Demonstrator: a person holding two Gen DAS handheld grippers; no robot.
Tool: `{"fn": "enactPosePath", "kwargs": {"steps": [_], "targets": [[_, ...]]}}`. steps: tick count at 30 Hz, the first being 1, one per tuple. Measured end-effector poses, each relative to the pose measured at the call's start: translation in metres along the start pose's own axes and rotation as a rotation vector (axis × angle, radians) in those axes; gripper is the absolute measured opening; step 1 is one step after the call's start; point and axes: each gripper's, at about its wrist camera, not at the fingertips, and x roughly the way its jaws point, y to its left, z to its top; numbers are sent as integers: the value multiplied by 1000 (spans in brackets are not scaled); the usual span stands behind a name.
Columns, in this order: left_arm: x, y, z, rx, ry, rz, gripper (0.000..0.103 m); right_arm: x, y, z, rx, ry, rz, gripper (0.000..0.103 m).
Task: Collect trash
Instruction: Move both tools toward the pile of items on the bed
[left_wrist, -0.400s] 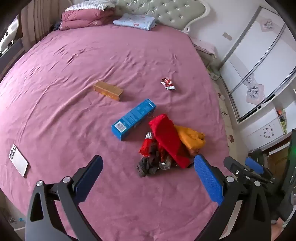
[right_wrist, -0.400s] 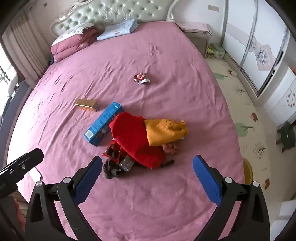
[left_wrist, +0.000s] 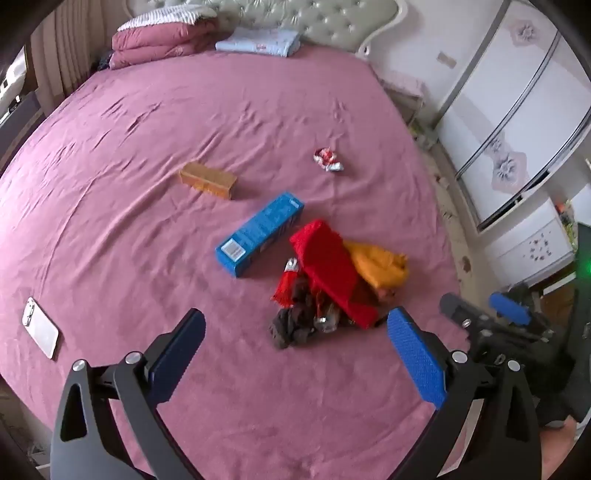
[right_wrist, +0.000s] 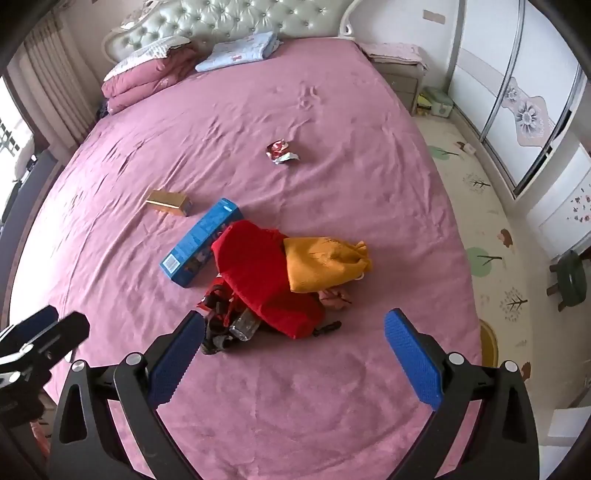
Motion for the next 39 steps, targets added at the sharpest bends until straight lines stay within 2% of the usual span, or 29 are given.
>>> {"fn": "enactPosePath", "kwargs": {"steps": [8,16,29,39], "targets": [[-2,4,-3,-42,13,20,99,-5,-15,-4,11,16,12,94],[-6,3,-8,-39,28,37,99,-13,-23,-12,44,-6,42,94],[-6,4,-12,-32,41,50,99,-17,-19,-8,27,-9,40,94],[7,9,5,-13,66,69,99,-5,-10,2,3,8,48,94]]}}
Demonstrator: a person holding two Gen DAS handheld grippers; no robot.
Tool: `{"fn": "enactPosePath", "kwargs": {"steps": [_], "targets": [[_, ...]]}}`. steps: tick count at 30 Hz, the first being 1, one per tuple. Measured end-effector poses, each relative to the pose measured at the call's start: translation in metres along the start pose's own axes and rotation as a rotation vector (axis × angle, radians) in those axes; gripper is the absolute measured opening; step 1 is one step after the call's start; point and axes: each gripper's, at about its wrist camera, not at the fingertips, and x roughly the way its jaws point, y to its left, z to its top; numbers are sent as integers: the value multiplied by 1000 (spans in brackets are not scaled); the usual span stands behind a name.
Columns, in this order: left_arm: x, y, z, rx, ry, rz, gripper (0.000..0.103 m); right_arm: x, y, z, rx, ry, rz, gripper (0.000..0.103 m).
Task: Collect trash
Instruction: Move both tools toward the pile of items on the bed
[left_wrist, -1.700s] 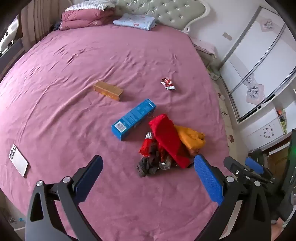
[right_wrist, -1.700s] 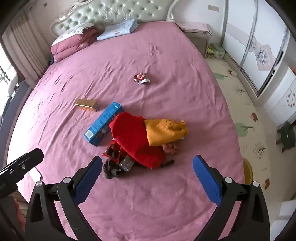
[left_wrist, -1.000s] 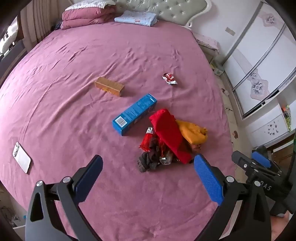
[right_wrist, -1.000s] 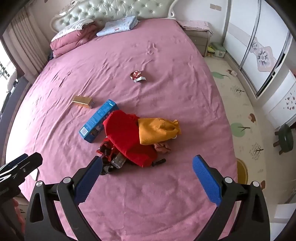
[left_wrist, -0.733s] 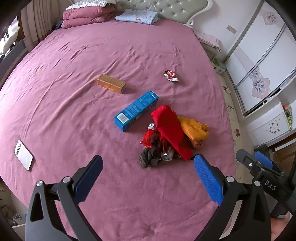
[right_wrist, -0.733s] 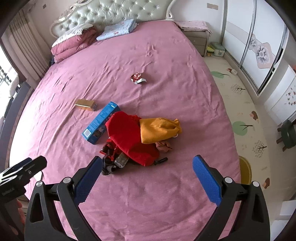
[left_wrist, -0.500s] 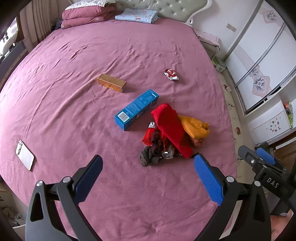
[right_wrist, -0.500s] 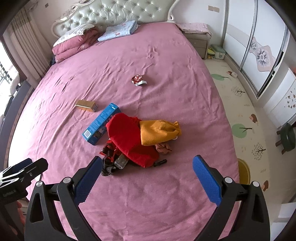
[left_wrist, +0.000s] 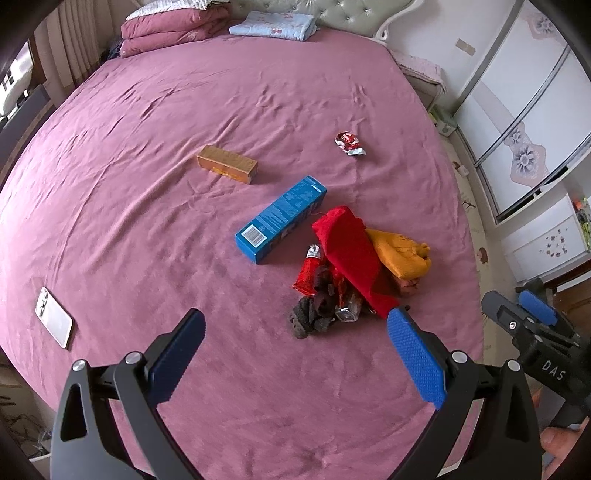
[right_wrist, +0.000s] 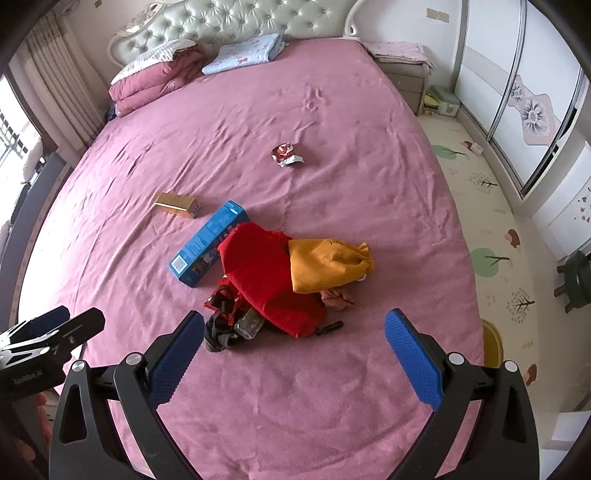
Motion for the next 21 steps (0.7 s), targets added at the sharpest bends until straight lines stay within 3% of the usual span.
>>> {"fn": "enactPosePath", "kwargs": {"steps": [21], "targets": [[39,3,31,15,54,27,99,38,7,24,-19,50,12,94]]}}
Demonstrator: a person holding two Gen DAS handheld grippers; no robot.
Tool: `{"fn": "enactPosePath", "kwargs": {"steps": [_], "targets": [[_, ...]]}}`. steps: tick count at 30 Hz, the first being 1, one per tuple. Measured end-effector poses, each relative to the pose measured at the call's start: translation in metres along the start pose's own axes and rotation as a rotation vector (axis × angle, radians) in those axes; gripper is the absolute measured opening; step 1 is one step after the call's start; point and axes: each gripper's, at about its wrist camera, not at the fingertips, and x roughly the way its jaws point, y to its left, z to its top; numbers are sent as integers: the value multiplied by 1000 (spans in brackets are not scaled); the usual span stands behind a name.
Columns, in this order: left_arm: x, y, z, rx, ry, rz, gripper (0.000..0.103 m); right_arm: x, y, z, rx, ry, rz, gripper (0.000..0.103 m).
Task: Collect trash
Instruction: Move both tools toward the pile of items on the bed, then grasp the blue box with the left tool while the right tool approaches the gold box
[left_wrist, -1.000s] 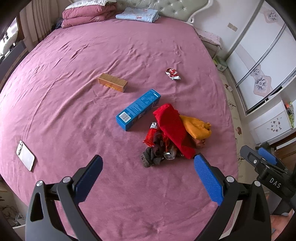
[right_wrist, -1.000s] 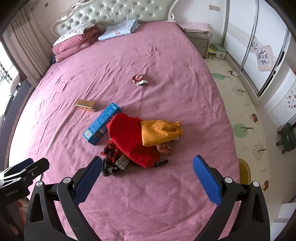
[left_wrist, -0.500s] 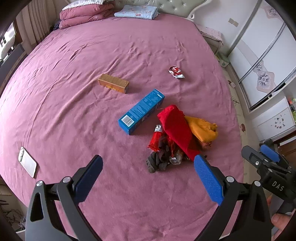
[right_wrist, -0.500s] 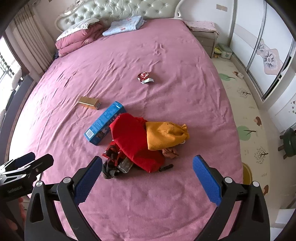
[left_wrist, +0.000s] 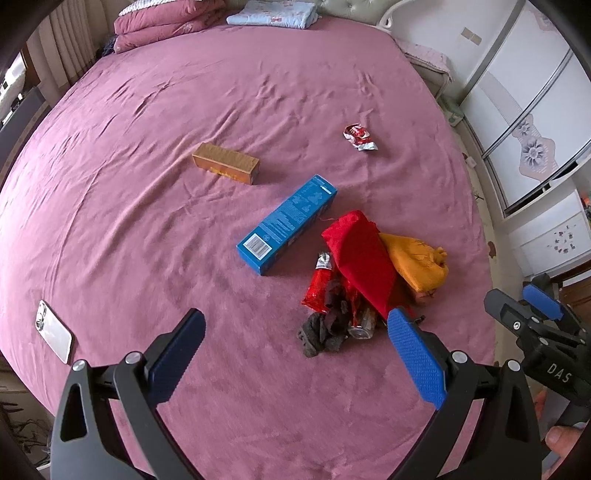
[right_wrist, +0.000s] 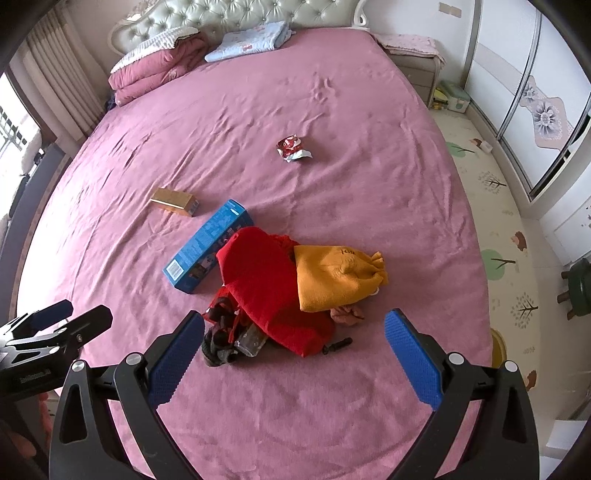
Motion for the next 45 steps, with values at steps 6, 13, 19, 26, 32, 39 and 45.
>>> {"fn": "enactPosePath", "kwargs": {"steps": [6,13,19,26,32,39,45], "targets": [[19,3,10,22,21,15,99,15,1,11,0,9,1,94],[48,7,23,59,56,45,99,41,4,24,11,30,16,94],[82,15,37,69,100,65,99,68,8,35,21,52,33,94],[118,22,48,85,146,79,99,101,14,46,11,90,41,94],[154,22,56,142,191,116,99,123,12,51,34,115,49,94],[190,22,67,204,215,148,99,139,9,56,45,133,55,94],[221,23,72,233,256,153,99,152,9,60,41,145,56,94]]}}
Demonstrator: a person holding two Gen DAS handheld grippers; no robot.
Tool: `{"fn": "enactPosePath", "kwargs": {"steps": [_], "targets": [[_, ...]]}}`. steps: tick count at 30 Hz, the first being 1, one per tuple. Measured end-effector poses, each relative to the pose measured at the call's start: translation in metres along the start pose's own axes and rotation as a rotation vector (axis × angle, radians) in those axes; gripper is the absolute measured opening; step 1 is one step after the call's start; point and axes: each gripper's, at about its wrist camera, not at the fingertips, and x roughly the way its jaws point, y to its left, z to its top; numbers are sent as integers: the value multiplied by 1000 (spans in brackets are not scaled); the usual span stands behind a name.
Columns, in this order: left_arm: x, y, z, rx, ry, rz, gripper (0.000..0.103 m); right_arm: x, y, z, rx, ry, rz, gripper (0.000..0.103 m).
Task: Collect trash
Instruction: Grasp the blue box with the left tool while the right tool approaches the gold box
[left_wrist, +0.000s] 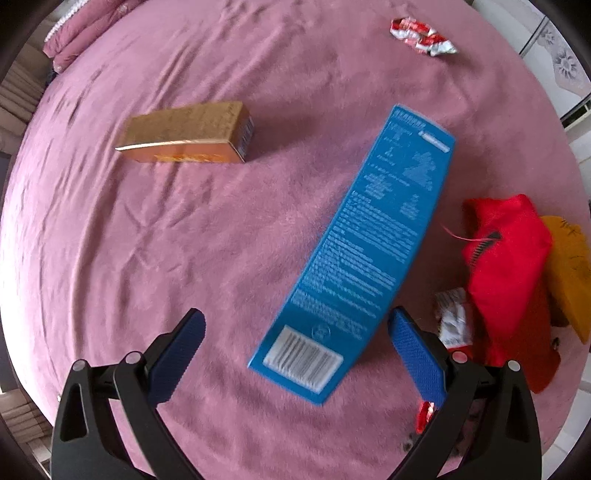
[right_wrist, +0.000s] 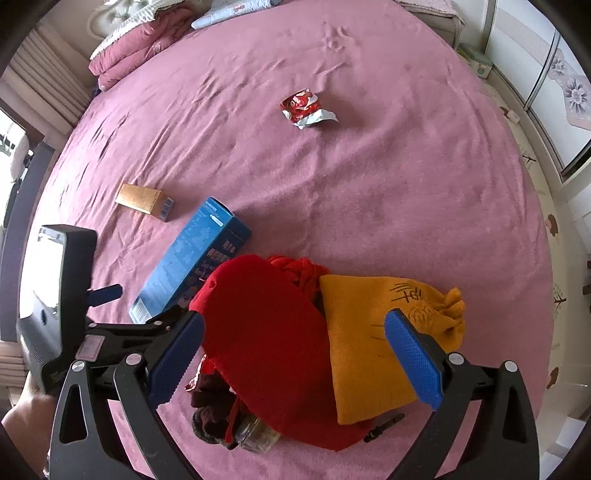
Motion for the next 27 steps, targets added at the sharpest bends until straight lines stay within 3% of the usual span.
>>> {"fn": "enactPosePath", "kwargs": {"steps": [8,10,12,16,22,27], "targets": [[26,2,9,-26,40,-49,94,10,3,11,-22,10,4,94],[30,0,10,-22,56,-51,82,13,5,15,-31,12,2,94],[31,-4,9,-22,58,-57,77,16,9,20,-43,14,8,94],[24,-10,9,-20,34,-63,56,21,22,29,-77,14,17,94],[13,23,-6,-166,-9,-153,50,30,52,51,-161,4,58,94],[-4,64,-37,-330,-58,-226,50,48,94,75,-285,-2,105,94]]}}
